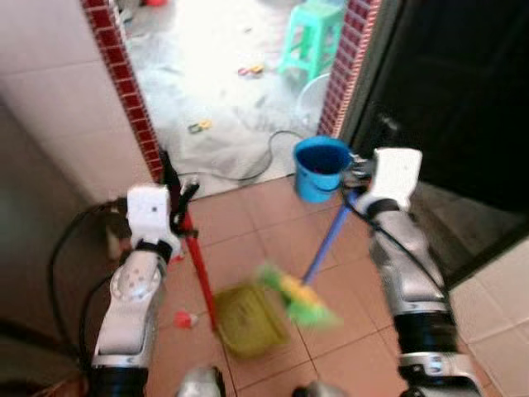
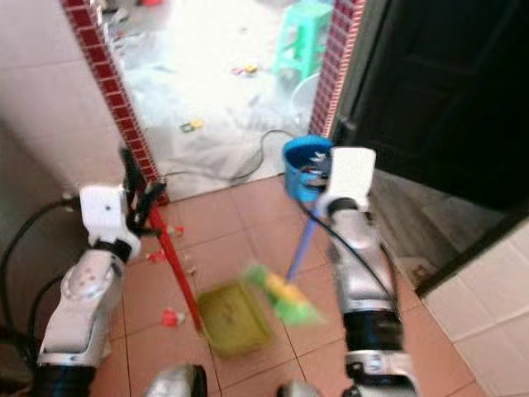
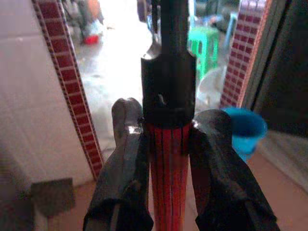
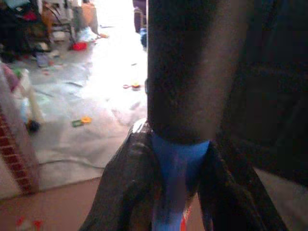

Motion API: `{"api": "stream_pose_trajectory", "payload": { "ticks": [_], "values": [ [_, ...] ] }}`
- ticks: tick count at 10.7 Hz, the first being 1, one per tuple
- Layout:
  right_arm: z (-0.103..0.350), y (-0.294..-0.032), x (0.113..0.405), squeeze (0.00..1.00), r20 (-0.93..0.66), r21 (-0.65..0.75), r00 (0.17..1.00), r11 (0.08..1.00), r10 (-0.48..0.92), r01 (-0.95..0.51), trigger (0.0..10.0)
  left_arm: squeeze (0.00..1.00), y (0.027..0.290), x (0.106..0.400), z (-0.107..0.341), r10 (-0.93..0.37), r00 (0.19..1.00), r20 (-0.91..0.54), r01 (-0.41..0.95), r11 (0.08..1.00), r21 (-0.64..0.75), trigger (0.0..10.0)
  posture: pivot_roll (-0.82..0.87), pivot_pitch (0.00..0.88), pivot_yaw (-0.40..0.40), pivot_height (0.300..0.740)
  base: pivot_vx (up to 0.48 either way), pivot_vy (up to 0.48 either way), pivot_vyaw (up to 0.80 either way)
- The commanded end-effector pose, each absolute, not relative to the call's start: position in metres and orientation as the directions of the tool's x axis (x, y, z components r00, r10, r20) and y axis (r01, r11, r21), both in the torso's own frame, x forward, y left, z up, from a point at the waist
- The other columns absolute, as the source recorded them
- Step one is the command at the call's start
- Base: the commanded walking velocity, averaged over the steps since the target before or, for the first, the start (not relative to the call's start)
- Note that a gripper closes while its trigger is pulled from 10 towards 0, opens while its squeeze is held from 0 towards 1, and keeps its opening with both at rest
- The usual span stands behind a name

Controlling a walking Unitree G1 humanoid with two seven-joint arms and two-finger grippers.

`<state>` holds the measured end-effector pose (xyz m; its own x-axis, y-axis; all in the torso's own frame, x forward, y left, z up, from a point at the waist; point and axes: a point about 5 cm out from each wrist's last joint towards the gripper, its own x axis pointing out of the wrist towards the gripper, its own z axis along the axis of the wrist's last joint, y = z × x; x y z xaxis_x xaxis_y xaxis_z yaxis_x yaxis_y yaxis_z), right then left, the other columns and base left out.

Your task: Sweep floor

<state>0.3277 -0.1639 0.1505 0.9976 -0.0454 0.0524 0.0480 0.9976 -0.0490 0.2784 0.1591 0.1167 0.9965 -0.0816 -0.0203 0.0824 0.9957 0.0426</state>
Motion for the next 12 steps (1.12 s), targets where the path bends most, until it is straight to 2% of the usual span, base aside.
{"api": "stream_pose_trajectory", "payload": {
  "ticks": [1, 3, 12],
  "values": [
    [0.157, -0.169, 0.331, 0.00, 0.070, -0.102, 0.994, 0.991, -0.081, 0.088, 10.0, 0.00, 0.157, 0.282, 0.138, -0.069, 0.996, 0.049, 0.066, 0.996, 0.059, 10.0, 0.03, 0.056, 0.003, 0.740, 0.000, 0.000, 0.00],
    [0.159, -0.169, 0.330, 0.00, 0.093, -0.126, 0.993, 0.988, -0.075, 0.087, 10.0, 0.00, 0.157, 0.281, 0.138, -0.060, 0.997, 0.050, 0.057, 0.997, 0.052, 10.0, 0.03, 0.059, 0.004, 0.740, 0.000, 0.000, 0.00],
    [0.176, -0.156, 0.334, 0.00, 0.199, -0.298, 0.980, 0.953, 0.007, 0.054, 10.0, 0.00, 0.140, 0.275, 0.146, -0.061, 0.997, 0.048, 0.059, 0.997, 0.048, 10.0, 0.03, 0.075, -0.014, 0.740, 0.000, 0.000, 0.80]
  ]
}}
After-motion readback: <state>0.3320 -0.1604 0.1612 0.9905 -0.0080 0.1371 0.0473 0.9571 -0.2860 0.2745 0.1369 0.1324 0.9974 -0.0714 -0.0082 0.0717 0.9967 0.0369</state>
